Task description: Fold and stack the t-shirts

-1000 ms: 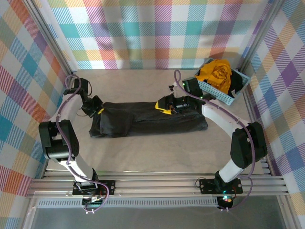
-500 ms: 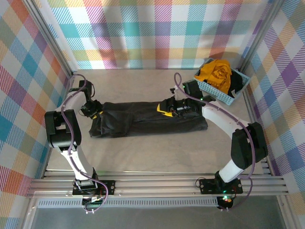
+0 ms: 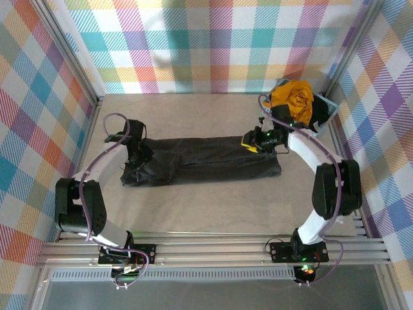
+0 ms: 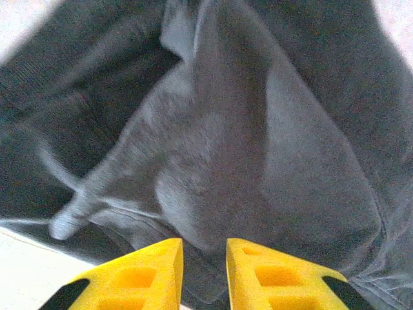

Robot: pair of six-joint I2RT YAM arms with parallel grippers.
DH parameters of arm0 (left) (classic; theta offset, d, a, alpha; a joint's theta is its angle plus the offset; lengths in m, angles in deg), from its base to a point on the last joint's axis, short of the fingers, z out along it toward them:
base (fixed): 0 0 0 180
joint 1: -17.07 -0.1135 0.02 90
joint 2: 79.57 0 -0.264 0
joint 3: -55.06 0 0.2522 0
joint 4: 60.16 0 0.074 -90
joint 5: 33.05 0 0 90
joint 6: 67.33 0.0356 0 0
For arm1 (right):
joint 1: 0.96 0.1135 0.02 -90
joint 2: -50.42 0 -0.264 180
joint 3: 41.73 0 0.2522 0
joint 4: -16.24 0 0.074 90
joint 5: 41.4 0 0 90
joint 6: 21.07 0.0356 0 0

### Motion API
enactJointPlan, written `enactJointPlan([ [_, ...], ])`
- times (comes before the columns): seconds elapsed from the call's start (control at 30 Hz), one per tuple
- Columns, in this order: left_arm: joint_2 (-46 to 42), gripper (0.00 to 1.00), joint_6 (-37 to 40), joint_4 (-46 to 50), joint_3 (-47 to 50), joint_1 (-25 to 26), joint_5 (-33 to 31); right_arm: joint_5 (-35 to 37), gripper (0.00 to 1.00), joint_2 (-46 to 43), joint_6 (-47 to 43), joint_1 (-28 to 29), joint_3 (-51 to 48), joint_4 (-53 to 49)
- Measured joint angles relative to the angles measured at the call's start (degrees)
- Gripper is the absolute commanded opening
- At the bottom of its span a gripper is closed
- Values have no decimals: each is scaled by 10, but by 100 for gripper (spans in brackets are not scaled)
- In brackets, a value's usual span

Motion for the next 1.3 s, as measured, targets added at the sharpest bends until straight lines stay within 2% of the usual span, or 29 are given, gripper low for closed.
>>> enactJointPlan([
  [0.23,86,27,-131,-28,-22,33,17,121,28,149,-63,-27,143,-106],
  [0.4,162,27,-174,-30,-81,33,14,178,29,226,-94,-27,221,-168],
  [0.5,217,28,-179,-28,-126,33,11,185,30,253,-101,-27,230,-203],
  [0.63,289,28,-162,-2,-225,33,1,175,32,235,-97,-21,170,-222],
  [0.77,404,28,-116,12,-401,37,1,154,32,167,-72,2,68,-230],
  [0.87,506,28,-70,25,-570,43,10,126,32,124,-44,34,-2,-230],
  [1.03,635,28,-15,2,-774,75,38,74,33,59,25,109,-89,-209],
  [1.13,671,28,-9,-38,-820,100,62,34,34,43,86,162,-120,-175],
  [1.3,697,27,-9,-121,-832,140,101,-19,35,57,172,234,-122,-108],
])
